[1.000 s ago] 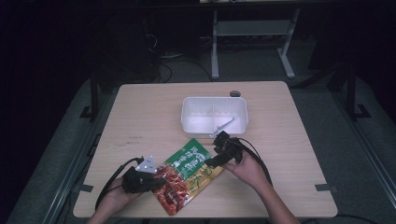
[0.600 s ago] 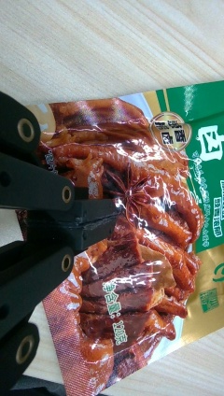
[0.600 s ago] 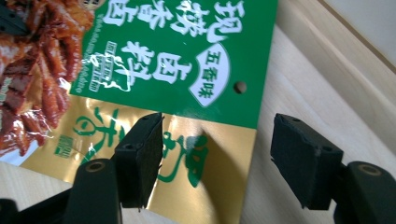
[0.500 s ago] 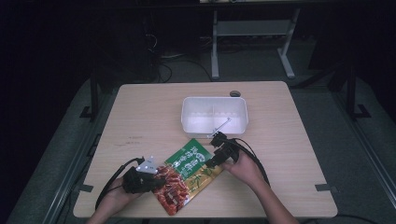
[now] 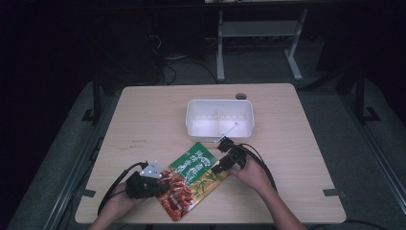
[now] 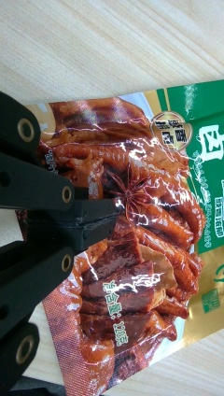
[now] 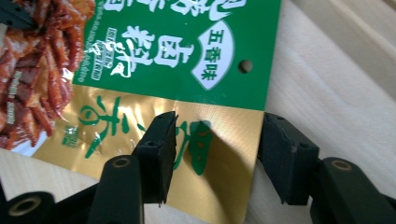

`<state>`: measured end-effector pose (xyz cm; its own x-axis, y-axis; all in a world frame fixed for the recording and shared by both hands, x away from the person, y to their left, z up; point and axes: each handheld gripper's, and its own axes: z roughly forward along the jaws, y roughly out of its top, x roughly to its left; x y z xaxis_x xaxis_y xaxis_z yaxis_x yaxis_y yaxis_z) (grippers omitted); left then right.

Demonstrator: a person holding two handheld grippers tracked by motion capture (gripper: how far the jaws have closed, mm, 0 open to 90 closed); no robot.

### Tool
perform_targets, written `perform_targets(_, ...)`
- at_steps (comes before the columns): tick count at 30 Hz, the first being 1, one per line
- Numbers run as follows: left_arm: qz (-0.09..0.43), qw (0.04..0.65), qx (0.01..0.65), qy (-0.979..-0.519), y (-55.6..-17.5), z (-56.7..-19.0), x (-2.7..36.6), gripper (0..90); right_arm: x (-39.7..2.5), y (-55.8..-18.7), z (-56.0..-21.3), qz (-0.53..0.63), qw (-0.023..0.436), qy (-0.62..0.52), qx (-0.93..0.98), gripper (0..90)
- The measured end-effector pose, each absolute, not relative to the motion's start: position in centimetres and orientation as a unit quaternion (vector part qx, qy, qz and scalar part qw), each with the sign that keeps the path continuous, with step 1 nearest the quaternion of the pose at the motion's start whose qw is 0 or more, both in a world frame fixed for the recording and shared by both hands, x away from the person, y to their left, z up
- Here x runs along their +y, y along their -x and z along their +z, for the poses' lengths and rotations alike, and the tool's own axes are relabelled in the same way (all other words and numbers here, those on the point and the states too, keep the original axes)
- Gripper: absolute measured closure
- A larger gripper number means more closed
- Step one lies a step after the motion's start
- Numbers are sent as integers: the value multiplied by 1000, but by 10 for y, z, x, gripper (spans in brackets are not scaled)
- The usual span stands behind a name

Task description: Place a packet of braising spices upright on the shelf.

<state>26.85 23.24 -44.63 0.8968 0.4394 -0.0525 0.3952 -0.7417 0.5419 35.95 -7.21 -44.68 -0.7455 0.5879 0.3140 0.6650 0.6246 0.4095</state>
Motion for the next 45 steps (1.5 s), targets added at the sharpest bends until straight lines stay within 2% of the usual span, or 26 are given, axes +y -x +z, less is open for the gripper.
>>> perform_targets(9, 38, 282, 224, -932, -269, -447, 232, 900, -73, -356, -436, -281, 87, 345, -892, 517)
perform_targets(15, 39, 282, 224, -932, -269, -447, 232, 900, -69, -353, -425, -306, 115, 328, -886, 579)
perform_targets(22, 40, 281, 223, -933, -269, -447, 232, 900, -60, -356, -435, -289, 121, 323, -893, 608)
perform_targets(30, 41, 282, 222, -932, -268, -447, 231, 893, -53, -359, -447, -280, 127, 326, -894, 718)
perform_targets(36, 46, 282, 222, -932, -268, -446, 230, 858, -55, -360, -450, -282, 119, 331, -892, 845)
perform_targets(45, 57, 288, 230, -928, -268, -443, 234, 782, -58, -362, -450, -294, 129, 334, -886, 877)
